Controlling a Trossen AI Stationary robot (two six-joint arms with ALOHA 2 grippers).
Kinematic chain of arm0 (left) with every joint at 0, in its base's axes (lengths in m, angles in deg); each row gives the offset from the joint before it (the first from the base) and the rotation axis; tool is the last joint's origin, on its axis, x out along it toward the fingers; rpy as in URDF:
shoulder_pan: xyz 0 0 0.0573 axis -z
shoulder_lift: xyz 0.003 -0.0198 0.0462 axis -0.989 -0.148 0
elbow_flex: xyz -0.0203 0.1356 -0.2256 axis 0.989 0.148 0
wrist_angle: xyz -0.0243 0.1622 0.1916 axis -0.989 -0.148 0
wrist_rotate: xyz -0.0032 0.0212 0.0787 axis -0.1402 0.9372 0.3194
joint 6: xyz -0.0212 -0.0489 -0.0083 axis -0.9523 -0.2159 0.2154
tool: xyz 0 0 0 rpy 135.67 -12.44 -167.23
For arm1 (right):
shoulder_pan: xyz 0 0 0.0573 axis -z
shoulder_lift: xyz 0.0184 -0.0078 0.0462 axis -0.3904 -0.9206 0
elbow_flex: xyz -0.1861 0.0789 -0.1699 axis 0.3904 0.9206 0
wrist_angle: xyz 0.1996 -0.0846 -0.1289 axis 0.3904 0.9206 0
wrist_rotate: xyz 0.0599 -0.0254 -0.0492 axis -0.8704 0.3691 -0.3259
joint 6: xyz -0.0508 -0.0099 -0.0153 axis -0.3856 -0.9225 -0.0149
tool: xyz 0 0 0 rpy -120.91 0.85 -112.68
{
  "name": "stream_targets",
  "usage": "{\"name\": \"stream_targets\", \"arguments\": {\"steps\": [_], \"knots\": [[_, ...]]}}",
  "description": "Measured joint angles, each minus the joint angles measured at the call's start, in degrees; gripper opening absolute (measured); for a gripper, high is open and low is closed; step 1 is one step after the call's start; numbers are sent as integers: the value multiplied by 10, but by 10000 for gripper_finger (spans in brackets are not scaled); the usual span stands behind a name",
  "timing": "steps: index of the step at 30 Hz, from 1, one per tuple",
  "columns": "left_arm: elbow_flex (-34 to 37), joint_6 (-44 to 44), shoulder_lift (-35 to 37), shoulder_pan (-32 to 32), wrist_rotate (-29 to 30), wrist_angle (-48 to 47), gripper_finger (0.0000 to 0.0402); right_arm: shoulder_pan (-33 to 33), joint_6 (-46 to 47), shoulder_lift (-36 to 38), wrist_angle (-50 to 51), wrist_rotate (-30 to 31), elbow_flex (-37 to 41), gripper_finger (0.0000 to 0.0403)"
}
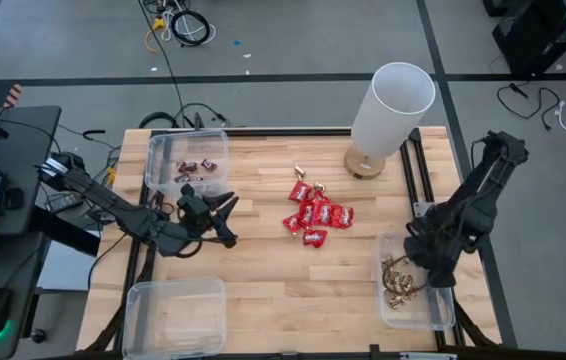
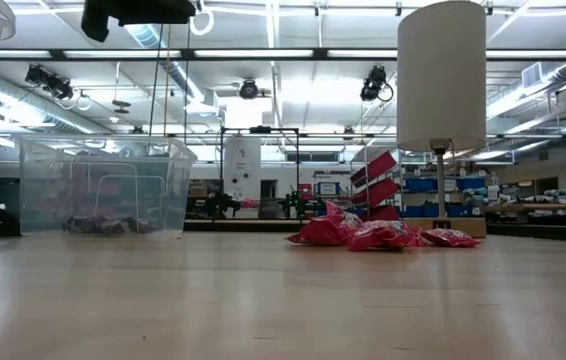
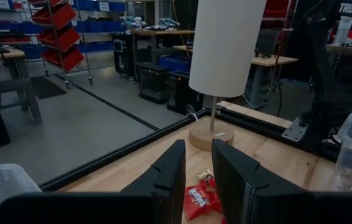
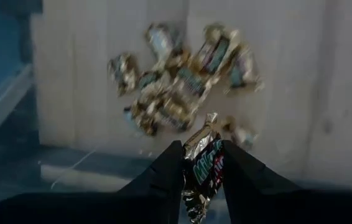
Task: Sort candy
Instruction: Put the gold chocolate into the bottom right transparent bin
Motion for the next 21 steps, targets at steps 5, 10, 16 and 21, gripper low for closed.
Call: {"name": "stream_targets", "arguments": {"steps": [5, 10, 16, 21], "knots": [[0, -1, -1, 0, -2, 1, 82, -48, 61, -31, 0, -33, 0, 90], [0, -1, -1, 0, -2, 4, 82, -72, 107, -62, -2, -42, 0, 90], [0, 0, 0, 0, -2, 4, 82, -79, 122, -88, -10, -44, 0, 91], [0, 0, 0, 0, -3, 3, 82, -79, 134, -97, -18, -45, 0, 95]]}}
